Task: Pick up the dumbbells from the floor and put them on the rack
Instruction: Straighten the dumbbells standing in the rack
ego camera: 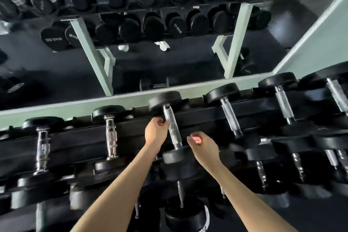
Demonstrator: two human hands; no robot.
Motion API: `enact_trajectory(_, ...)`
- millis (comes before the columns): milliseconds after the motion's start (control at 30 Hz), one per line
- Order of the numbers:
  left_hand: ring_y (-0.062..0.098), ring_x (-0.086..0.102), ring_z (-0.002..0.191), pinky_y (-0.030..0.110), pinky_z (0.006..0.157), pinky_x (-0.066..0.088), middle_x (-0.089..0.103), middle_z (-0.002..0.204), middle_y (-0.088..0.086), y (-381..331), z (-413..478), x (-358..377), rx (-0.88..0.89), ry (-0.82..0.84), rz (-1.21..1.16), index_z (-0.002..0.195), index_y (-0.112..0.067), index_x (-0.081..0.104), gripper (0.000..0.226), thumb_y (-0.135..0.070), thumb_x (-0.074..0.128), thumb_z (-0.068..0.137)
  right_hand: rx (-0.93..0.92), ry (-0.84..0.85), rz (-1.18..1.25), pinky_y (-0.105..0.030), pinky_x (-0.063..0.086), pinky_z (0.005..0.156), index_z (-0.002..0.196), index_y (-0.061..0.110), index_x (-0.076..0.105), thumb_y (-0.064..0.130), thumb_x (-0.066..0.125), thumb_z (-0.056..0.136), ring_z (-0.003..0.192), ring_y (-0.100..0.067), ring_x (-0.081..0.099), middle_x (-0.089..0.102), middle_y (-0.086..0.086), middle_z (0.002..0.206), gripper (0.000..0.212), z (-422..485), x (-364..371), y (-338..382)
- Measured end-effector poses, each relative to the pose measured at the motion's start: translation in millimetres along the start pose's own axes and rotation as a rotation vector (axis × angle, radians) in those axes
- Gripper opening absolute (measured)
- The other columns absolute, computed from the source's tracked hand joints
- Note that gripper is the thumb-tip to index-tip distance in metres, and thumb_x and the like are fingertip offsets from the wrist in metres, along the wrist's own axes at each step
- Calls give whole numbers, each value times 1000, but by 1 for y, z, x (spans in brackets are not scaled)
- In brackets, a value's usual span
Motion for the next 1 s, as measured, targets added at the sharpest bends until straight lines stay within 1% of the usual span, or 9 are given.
enact_trajectory(133,23,64,86,35,77,53,68,97,4,-14,15,17,-22,26,20,118,-8,59,41,-34,62,87,0,173,28,-26,42,82,122,14,57,47,52,91,107,-19,61,68,-1,111,46,28,10,17)
enact_trajectory(200,27,65,95,43,85,55,68,106,7,-17,26,23,-45,30,-27,120,-11,55,43,-30,67,84,28,262,40,-32,49,81,117,11,58,52,52,89,98,-23,65,71,-3,101,49,41,20,22)
enact_trajectory(267,31,65,98,49,86,55,68,108,11,-16,36,26,-43,27,-22,118,-11,54,42,-26,69,82,48,314,-30,-31,48,76,107,12,60,49,54,86,95,-24,66,71,-3,97,43,48,31,22)
enact_trajectory(433,33,68,87,50,79,57,71,93,14,-10,44,29,51,4,66,104,-5,64,28,-22,67,82,34,257,-137,-33,47,80,90,19,60,41,57,84,98,-24,65,71,-1,98,24,48,42,15)
enact_trajectory(533,31,68,85,48,77,58,71,92,12,-12,44,29,69,9,68,103,-4,65,25,-20,67,83,43,230,-118,-32,46,84,98,18,64,39,56,86,102,-23,64,70,-1,103,25,47,42,17)
enact_trajectory(633,30,68,86,45,79,58,70,94,11,-16,44,30,89,36,104,104,-5,64,23,-18,65,85,51,213,-111,-33,50,81,88,22,60,41,56,86,95,-21,66,71,1,96,20,47,46,14)
enact_trajectory(767,29,68,86,42,79,58,71,95,12,-18,45,33,127,64,140,103,-5,64,22,-18,64,84,83,196,-102,-30,43,80,114,16,62,41,55,90,103,-20,63,69,1,109,36,46,43,13)
enact_trajectory(833,29,68,86,43,79,58,72,95,13,-18,46,32,136,71,145,102,-5,65,22,-18,64,84,88,189,-99,-28,40,79,119,15,61,41,55,91,107,-21,62,68,0,114,39,44,42,13)
enact_trajectory(1000,29,67,86,44,79,58,71,96,13,-14,48,33,164,96,176,104,-3,65,26,-19,65,84,103,165,-112,-27,40,67,96,20,64,43,56,88,79,-14,59,67,6,87,26,42,50,10)
Point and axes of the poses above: each hand's wrist, its own z-axis towards the middle knuckle, its own x-axis out of the palm, y = z × x, the point moved 2 cm from there along z, towards the middle knuckle
